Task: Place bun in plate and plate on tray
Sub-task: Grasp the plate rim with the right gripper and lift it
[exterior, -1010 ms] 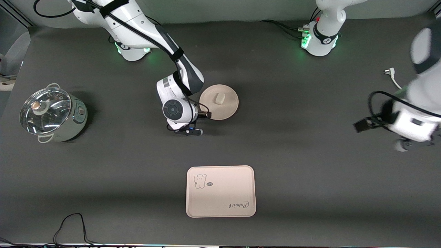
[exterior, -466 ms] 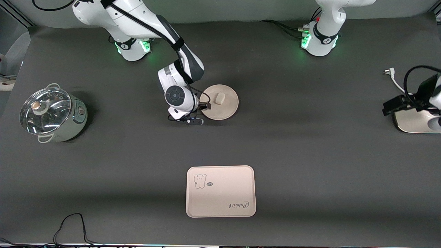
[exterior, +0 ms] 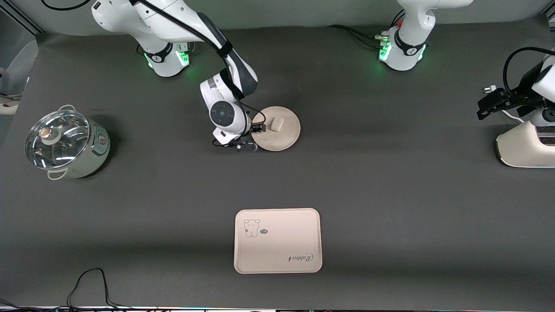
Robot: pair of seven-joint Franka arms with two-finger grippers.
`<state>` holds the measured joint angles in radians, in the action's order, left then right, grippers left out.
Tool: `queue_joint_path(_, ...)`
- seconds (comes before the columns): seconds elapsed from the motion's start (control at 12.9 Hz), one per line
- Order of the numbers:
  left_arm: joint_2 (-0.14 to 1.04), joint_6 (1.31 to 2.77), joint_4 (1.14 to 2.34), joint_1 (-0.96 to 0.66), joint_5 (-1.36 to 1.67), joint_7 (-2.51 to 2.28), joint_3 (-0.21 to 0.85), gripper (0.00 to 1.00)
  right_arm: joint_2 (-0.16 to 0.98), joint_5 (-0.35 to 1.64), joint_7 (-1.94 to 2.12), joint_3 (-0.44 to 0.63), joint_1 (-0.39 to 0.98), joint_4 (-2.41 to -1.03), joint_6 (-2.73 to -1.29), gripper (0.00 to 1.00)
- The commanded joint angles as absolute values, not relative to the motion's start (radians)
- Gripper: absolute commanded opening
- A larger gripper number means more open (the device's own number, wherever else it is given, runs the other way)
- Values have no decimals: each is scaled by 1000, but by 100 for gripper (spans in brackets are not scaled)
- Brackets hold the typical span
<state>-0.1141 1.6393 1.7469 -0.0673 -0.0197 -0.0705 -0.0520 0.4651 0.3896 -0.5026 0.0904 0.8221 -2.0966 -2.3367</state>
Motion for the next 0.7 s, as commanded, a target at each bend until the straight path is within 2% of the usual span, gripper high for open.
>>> queue_joint_path(0.0,-135,1690,1793,-89,-20,-51,-69,100,443,407,-515,104,859,-2143,-2387,74)
queue_joint_path(0.08,-135,1693,1798,-89,-24,-51,-69,100,443,407,-521,104,859,-2143,-2387,70)
queue_joint_path(0.23,-130,1710,1801,-92,-26,-51,-66,100,446,408,-564,104,870,-2141,-2390,54)
queue_joint_path(0.47,-110,1689,1778,-91,-20,-63,-64,100,446,408,-594,104,867,-2140,-2387,42)
queue_joint_path(0.62,-110,1698,1776,-91,-18,-57,-64,100,446,408,-595,104,870,-2140,-2387,30)
